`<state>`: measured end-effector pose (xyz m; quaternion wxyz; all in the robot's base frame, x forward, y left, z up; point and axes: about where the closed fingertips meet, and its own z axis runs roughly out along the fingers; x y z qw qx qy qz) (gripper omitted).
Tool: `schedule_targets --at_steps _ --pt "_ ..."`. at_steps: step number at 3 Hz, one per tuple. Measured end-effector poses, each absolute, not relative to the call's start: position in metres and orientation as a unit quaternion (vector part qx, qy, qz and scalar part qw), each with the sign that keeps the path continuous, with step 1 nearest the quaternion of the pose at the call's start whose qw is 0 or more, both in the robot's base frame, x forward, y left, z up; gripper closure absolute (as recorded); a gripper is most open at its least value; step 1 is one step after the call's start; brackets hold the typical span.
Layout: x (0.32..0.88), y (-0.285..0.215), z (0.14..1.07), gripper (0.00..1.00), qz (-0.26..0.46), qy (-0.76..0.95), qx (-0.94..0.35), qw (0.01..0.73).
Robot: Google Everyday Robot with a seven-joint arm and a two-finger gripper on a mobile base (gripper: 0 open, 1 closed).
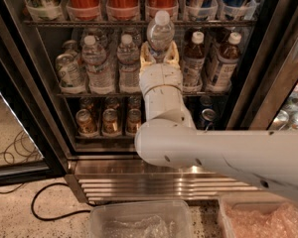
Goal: Pick water bottle from middle shelf of fridge
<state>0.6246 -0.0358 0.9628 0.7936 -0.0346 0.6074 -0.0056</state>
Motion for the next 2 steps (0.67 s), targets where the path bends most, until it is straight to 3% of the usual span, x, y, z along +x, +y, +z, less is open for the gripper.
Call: schedule_targets --at_steps 2 --pt "0.592 -0.037 1.004 1.0 0.014 0.577 -0.077 0.813"
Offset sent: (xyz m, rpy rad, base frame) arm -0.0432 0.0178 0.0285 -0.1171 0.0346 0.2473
